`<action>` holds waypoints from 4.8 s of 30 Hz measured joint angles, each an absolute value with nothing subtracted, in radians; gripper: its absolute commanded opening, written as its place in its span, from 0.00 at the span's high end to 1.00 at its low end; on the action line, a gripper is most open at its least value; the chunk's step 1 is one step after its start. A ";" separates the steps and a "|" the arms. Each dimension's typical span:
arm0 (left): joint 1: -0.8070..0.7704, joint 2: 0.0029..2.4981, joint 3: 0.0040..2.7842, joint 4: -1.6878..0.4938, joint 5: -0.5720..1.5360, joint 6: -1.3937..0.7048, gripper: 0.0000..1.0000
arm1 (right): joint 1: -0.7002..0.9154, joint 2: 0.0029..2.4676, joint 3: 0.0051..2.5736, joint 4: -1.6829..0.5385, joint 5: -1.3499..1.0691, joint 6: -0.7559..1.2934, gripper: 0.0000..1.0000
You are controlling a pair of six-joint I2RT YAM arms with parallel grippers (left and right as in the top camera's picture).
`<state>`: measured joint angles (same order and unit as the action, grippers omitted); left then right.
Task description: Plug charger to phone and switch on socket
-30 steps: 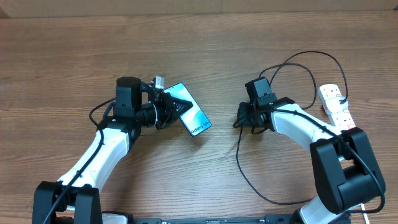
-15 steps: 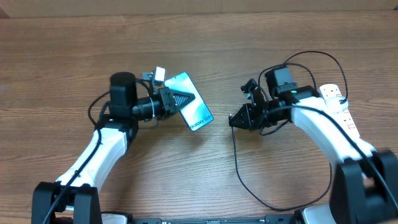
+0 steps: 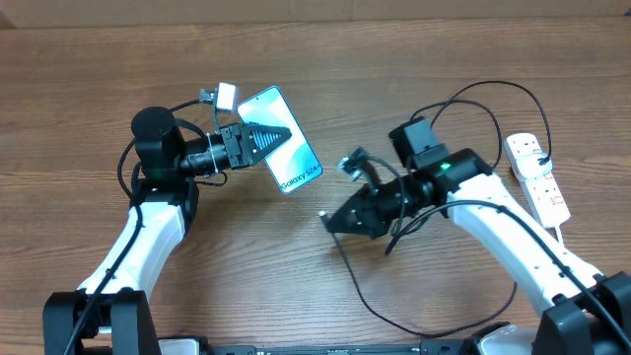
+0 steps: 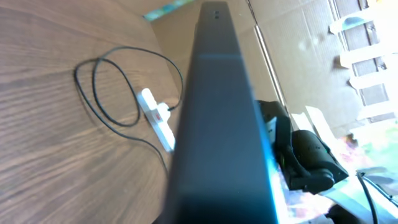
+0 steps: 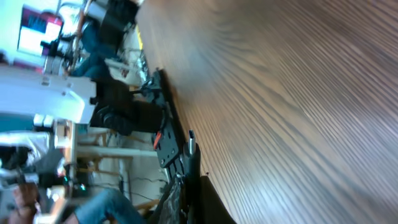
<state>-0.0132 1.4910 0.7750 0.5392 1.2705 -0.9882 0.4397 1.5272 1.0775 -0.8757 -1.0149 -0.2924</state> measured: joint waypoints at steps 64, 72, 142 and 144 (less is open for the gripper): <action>0.001 1.491 0.775 0.791 1.429 -1.124 0.96 | 0.458 1.547 1.077 -0.553 -1.209 -0.051 0.96; 0.002 1.491 0.775 0.793 1.433 -1.127 0.96 | 0.458 1.547 1.077 -0.537 -1.216 -0.037 0.96; -0.033 1.628 0.790 0.492 1.292 -0.913 0.96 | 0.753 1.392 1.073 -0.666 -0.208 0.134 0.46; -0.033 1.628 0.790 0.492 1.292 -0.913 0.96 | 0.780 1.404 1.073 -0.643 -0.136 0.170 0.51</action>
